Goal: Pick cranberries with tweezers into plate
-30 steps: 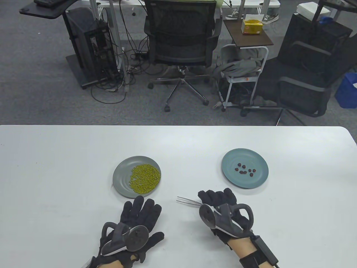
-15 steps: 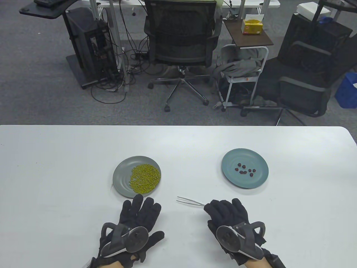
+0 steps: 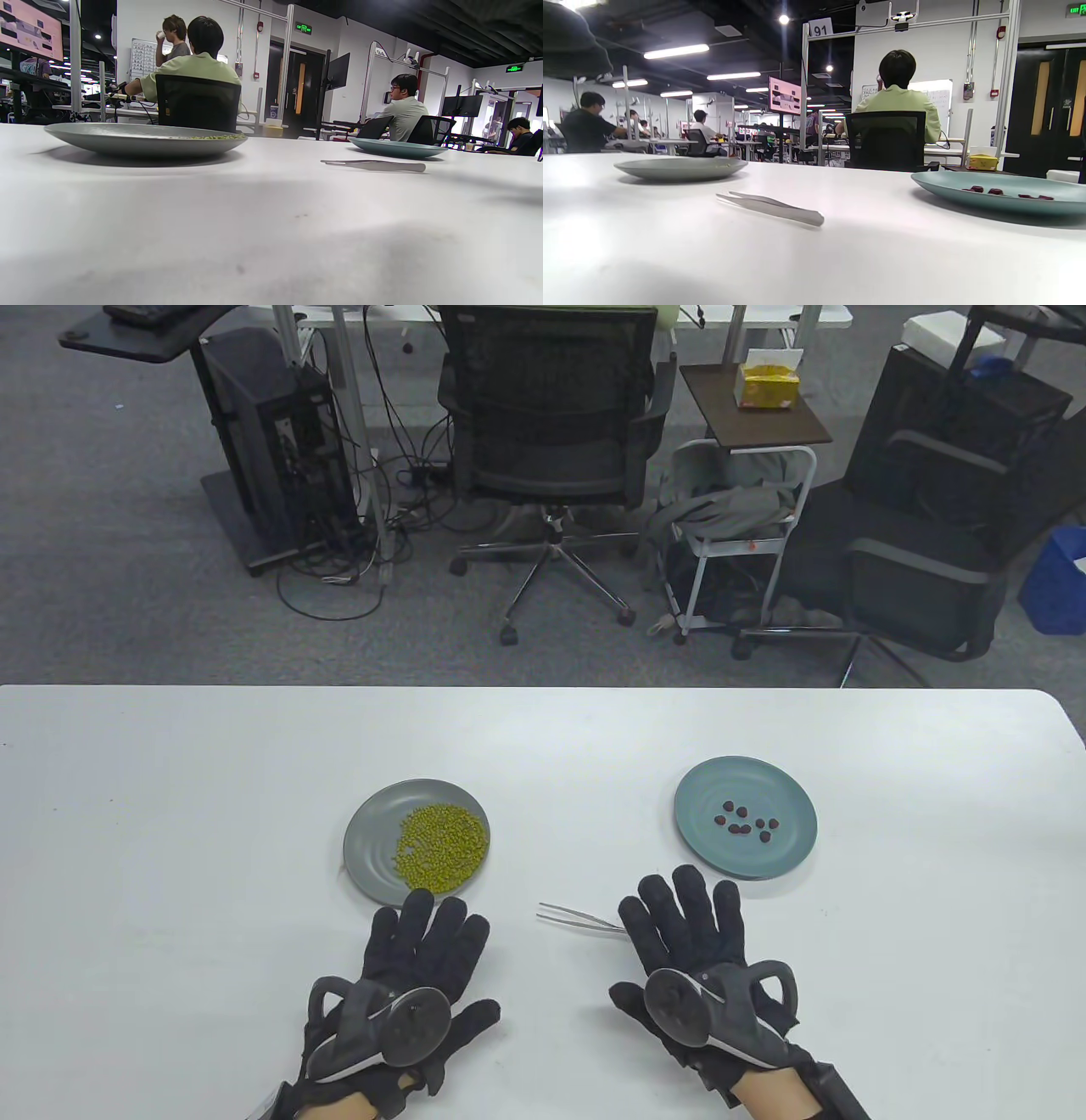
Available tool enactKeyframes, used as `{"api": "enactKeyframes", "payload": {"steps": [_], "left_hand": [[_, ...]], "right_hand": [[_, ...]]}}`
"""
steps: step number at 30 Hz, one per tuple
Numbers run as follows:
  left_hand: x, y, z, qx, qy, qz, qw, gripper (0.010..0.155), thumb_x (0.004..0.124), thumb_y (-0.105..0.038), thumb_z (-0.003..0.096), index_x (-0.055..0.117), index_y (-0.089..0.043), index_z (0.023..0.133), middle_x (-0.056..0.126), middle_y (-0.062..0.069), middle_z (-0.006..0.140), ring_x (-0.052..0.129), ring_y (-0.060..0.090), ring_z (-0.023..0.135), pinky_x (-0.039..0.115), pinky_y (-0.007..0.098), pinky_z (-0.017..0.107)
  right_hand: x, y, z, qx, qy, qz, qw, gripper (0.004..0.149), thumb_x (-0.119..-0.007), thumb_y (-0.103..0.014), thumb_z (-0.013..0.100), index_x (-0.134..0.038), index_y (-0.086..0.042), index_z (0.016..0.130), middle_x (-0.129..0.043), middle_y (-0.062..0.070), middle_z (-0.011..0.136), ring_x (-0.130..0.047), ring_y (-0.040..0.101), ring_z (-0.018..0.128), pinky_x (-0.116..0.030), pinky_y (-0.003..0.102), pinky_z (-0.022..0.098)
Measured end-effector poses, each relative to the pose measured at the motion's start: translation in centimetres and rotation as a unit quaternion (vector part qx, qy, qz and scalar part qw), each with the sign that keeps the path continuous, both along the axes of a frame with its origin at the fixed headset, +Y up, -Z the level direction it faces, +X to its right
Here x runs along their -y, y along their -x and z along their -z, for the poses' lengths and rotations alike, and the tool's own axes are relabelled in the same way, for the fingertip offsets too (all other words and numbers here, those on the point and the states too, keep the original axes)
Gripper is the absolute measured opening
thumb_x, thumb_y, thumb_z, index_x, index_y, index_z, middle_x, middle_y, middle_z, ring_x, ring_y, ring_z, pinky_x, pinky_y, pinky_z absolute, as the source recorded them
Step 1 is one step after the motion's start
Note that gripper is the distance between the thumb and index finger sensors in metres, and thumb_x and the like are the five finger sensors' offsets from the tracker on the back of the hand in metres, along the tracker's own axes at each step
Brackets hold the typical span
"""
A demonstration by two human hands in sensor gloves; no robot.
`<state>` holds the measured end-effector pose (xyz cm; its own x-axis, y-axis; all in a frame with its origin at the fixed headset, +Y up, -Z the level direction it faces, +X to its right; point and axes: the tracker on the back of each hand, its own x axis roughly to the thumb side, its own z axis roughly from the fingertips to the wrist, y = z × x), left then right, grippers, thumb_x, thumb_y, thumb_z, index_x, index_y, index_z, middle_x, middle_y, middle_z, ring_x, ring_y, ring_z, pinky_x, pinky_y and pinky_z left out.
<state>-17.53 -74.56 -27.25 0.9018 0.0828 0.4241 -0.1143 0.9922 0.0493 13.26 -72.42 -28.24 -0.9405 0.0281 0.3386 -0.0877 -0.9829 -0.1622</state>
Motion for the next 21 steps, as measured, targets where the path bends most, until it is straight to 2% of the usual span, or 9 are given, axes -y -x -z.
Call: {"api": "enactKeyframes", "payload": {"steps": [21], "left_hand": [[0.16, 0.18, 0.25, -0.002, 0.014, -0.004, 1.000, 0.088, 0.061, -0.078, 0.0404, 0.018, -0.040, 0.107, 0.029, -0.005, 0.116, 0.022, 0.037, 0.112, 0.024, 0.062, 0.077]], "right_hand": [[0.35, -0.46, 0.03, -0.003, 0.007, 0.004, 1.000, 0.083, -0.051, -0.070, 0.032, -0.003, -0.044, 0.095, 0.010, -0.014, 0.106, 0.008, 0.025, 0.106, 0.003, 0.056, 0.076]]}}
